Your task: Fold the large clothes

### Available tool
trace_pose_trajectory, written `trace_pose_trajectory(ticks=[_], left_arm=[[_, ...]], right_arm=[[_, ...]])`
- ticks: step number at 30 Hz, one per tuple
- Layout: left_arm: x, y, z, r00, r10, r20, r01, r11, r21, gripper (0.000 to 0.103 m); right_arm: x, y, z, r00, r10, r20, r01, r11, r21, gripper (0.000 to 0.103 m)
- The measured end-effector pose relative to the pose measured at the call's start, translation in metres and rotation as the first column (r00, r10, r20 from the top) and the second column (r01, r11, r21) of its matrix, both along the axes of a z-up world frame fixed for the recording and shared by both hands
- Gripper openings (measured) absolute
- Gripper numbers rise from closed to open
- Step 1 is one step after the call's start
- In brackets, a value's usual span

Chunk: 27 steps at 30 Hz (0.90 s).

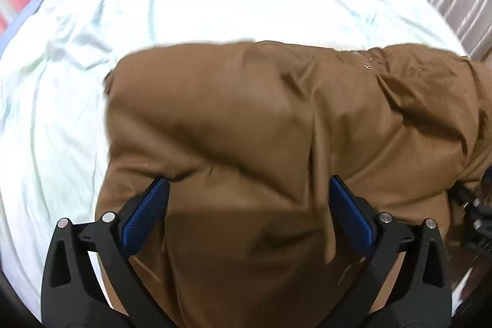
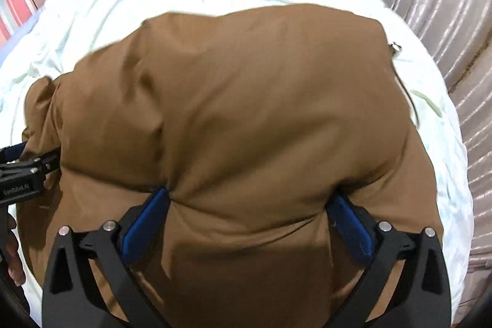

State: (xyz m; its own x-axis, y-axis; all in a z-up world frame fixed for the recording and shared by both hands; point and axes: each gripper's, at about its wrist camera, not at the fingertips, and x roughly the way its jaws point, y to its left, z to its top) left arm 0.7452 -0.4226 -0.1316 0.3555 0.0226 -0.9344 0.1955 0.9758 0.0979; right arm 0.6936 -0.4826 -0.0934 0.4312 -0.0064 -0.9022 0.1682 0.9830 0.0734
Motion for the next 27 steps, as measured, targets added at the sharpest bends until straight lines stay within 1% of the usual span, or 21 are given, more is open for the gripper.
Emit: trace_pose_trajectory(ticks=[4,5,8,9,10,11,12,14,15,17,20,22,24,25,27], left_arm=[[0.036,-0.012,-0.014,0.996,-0.017,-0.082,0.020,0.999,0.042,0.100],[0.045,-0.015,-0.017,0.994,-0.027,-0.107,0.033,0.998,0.051,0.100],[0.067,-0.018,-0.017,0.990,-0.041,-0.134,0.050,0.997,0.065,0.100],[0.074,-0.015,-0.017,0.991,-0.033,-0.127,0.045,0.995,0.088,0.100],[0.078,-0.013,-0.019,0.991,-0.030,-0.128,0.043,0.994,0.100,0.100],[0.081,-0.010,-0.021,0.990,-0.030,-0.138,0.044,0.995,0.094,0.100],[0.084,-0.006,-0.024,0.988,-0.030,-0.154,0.042,0.996,0.077,0.100],[0.086,0.002,-0.027,0.985,-0.036,-0.171,0.045,0.998,0.046,0.100],[0.090,0.013,-0.027,0.983,-0.042,-0.177,0.047,0.999,0.024,0.100],[0.096,0.028,-0.024,0.984,-0.035,-0.176,0.037,0.999,0.006,0.100],[0.104,0.049,-0.026,0.984,-0.004,-0.176,-0.003,0.999,-0.042,0.100],[0.106,0.047,-0.037,0.981,0.000,-0.195,-0.006,0.999,-0.032,0.100],[0.104,0.046,-0.046,0.984,-0.034,-0.175,0.039,0.999,0.026,0.100],[0.103,0.048,-0.049,0.985,-0.030,-0.172,0.037,0.999,0.036,0.100],[0.103,0.054,-0.045,0.985,0.007,-0.174,-0.003,1.000,0.022,0.100]], right_arm=[[0.045,-0.001,0.000,0.999,0.023,-0.047,-0.025,0.998,-0.049,0.102],[0.059,-0.001,0.000,0.998,0.026,-0.063,-0.031,0.997,-0.074,0.102],[0.085,-0.005,0.001,0.996,0.024,-0.081,-0.035,0.990,-0.139,0.102],[0.097,-0.008,-0.001,0.995,0.018,-0.100,-0.035,0.984,-0.174,0.102],[0.104,-0.012,-0.007,0.991,0.012,-0.134,-0.036,0.982,-0.184,0.102],[0.109,-0.015,-0.011,0.987,0.005,-0.162,-0.034,0.983,-0.181,0.102],[0.115,-0.023,-0.016,0.983,-0.006,-0.185,-0.023,0.988,-0.154,0.102],[0.116,-0.032,-0.016,0.983,-0.027,-0.179,0.002,0.990,-0.140,0.102],[0.115,-0.040,-0.017,0.984,-0.039,-0.174,0.016,0.991,-0.133,0.102],[0.109,-0.055,-0.019,0.984,-0.059,-0.168,0.045,0.995,-0.087,0.102],[0.115,-0.071,-0.033,0.982,-0.075,-0.172,0.073,0.997,-0.017,0.102],[0.112,-0.064,-0.043,0.980,-0.066,-0.187,0.062,0.998,-0.030,0.102],[0.113,-0.056,-0.049,0.979,-0.058,-0.195,0.051,0.998,-0.040,0.102],[0.113,-0.056,-0.051,0.979,-0.059,-0.196,0.053,0.998,-0.037,0.102],[0.109,-0.055,-0.049,0.982,-0.062,-0.178,0.056,0.998,-0.037,0.102]])
